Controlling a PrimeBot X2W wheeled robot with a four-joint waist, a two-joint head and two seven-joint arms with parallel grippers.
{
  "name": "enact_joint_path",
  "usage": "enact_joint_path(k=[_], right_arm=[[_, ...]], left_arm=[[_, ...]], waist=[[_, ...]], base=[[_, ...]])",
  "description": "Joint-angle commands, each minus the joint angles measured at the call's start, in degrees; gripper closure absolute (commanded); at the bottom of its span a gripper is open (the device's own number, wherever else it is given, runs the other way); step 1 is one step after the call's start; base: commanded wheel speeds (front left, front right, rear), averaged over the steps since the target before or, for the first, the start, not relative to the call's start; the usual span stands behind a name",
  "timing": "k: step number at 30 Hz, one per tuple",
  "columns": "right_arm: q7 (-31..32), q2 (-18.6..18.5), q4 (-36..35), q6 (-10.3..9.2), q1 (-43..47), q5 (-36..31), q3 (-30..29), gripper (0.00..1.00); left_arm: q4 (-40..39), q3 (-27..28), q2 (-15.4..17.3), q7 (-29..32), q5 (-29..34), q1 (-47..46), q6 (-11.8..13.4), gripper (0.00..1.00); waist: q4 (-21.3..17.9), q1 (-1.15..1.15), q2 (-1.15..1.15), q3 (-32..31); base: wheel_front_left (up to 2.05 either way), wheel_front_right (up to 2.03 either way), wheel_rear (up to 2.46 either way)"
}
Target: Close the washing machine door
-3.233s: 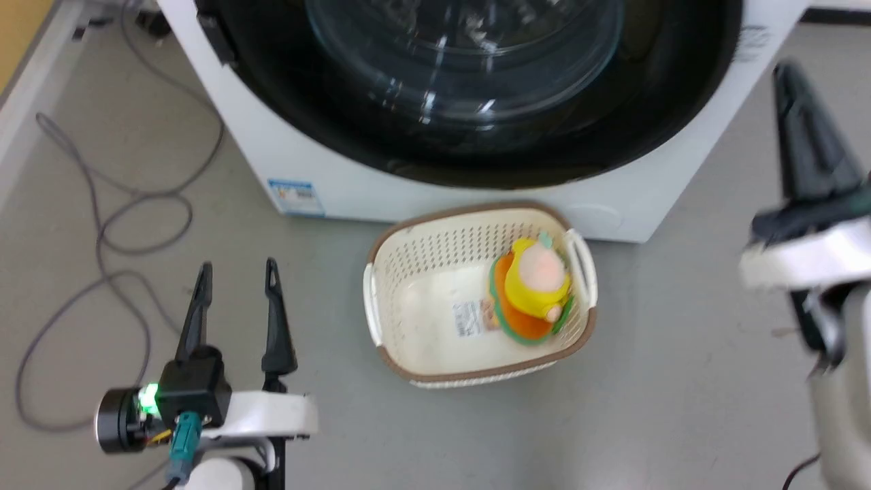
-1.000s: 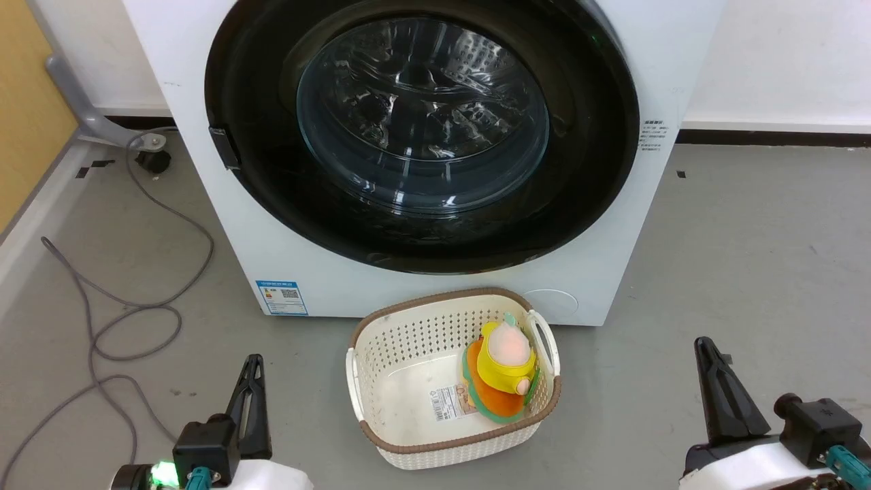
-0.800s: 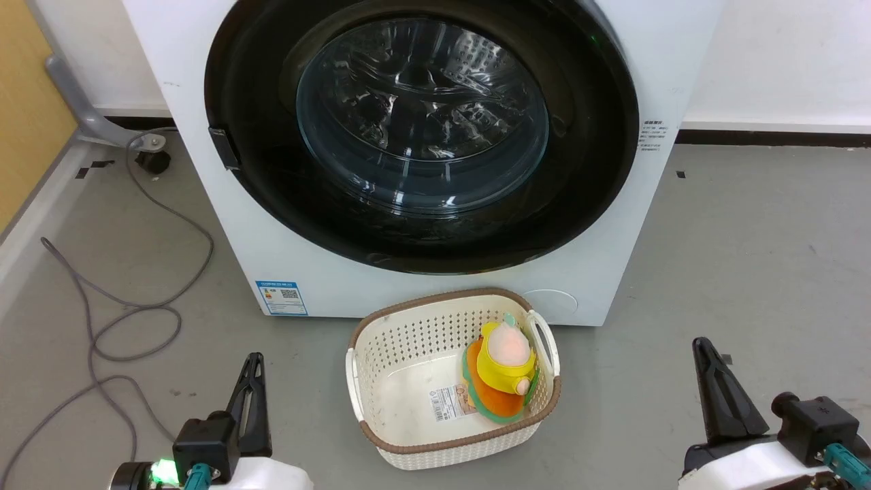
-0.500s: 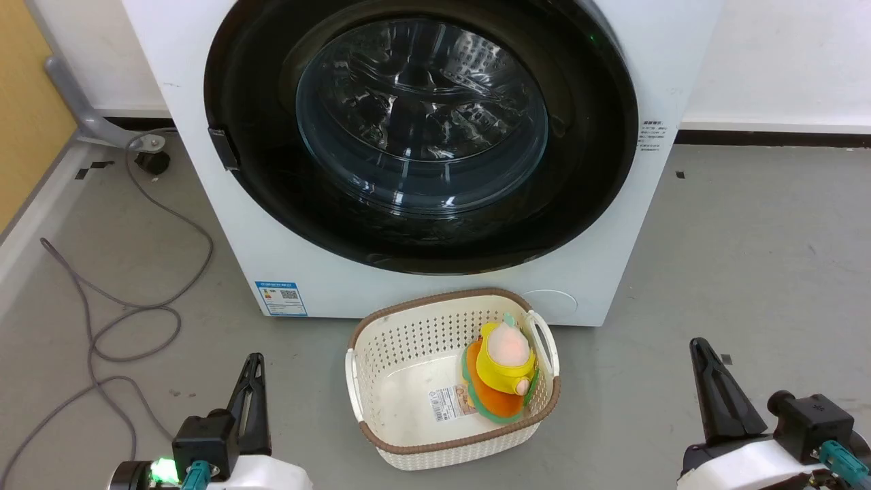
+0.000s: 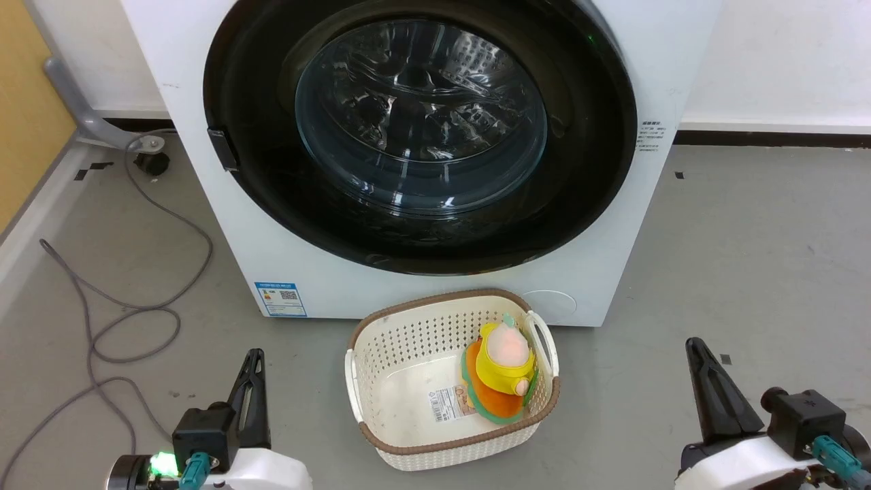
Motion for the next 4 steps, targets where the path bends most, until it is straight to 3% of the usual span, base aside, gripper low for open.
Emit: enact_joint_path(k=[1,4], right_arm=[[0.4,0.1,-0.5,-0.03,-0.7,-0.4,0.1,1.0],[0.8,0.2,-0.7,-0.03,-0.7,-0.7,0.2,1.0]], left_arm=[[-0.3,0.1,0.0,0.4,0.3,-0.8,-0.5,1.0],[-0.4,0.2,0.0,0.8,0.4,-0.9,-0.7,1.0]], waist=[[0.0,0.0,0.0,0.0],[0.0,0.0,0.0,0.0]], base=[[0.0,0.0,0.0],[0.0,0.0,0.0]])
